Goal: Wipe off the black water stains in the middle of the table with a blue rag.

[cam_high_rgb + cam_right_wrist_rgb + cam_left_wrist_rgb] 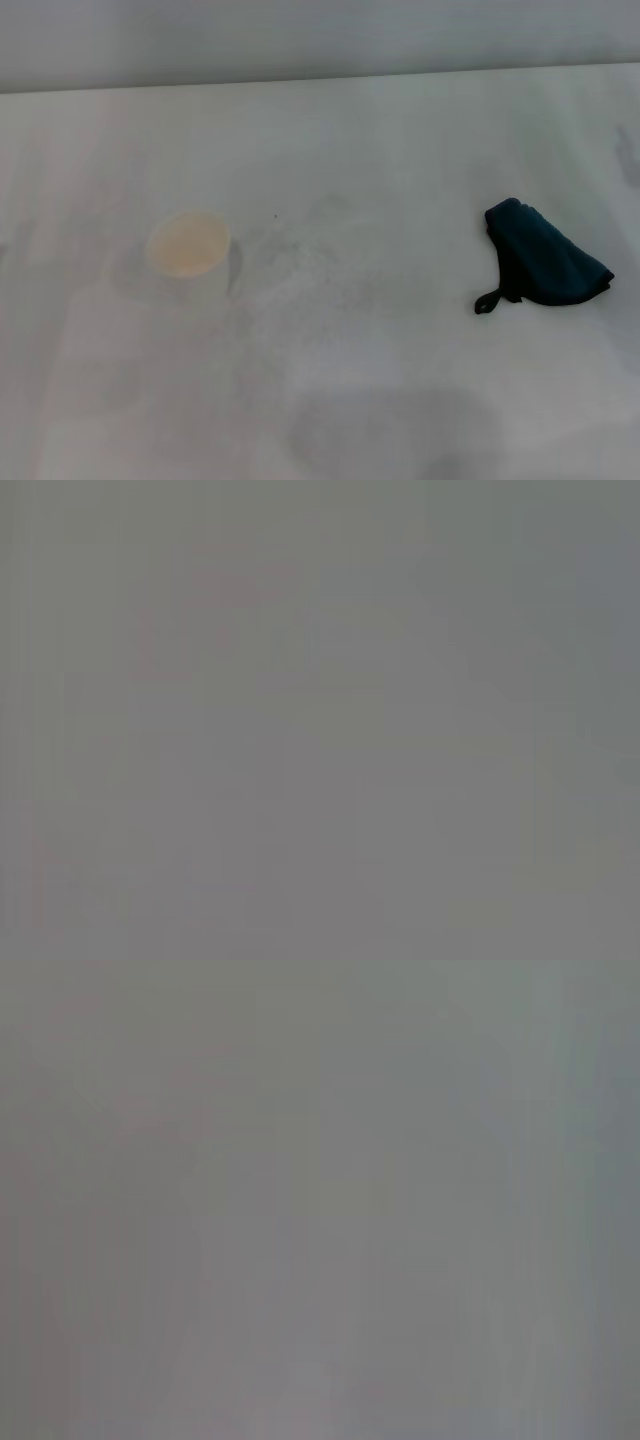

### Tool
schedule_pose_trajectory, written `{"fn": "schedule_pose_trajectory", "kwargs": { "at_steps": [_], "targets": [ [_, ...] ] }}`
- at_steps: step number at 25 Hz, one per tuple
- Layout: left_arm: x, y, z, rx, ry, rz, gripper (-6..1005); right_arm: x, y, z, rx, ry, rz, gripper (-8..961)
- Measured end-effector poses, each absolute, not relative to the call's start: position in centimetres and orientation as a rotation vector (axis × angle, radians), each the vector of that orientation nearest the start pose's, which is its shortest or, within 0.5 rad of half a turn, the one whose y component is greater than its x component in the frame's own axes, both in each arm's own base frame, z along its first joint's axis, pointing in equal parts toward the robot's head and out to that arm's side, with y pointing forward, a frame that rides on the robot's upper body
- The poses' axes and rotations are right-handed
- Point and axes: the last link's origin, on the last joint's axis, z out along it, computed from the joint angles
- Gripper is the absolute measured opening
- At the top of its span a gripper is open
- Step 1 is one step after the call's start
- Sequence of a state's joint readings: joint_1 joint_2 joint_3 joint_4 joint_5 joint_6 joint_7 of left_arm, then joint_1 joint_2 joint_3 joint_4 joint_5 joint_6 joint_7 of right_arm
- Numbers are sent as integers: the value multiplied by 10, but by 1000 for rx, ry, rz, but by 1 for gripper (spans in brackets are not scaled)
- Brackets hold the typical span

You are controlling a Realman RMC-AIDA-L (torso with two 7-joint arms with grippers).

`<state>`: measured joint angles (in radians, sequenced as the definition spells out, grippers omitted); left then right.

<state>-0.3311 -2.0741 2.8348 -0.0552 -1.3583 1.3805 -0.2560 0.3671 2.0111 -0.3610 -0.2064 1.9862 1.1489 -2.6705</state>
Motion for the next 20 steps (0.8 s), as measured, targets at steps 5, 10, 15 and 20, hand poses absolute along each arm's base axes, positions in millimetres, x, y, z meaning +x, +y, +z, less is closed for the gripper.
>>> {"fn": "schedule_pose_trajectory", "kwargs": {
  "at_steps": [5, 10, 15, 20],
  "targets": [
    [-377, 276, 26, -1516, -463, -614, 880, 406, 310, 72, -1501, 597, 525, 471],
    [-375, 281, 28, -1491, -446, -599, 880, 414, 307, 63, -1494, 657, 485, 638],
    [-373, 286, 30, -1484, -441, -607, 879, 420, 304, 60, -1455, 712, 476, 869],
    [-371, 288, 29, -1489, -416, -589, 879, 419, 301, 60, -1464, 695, 488, 869]
  ]
}}
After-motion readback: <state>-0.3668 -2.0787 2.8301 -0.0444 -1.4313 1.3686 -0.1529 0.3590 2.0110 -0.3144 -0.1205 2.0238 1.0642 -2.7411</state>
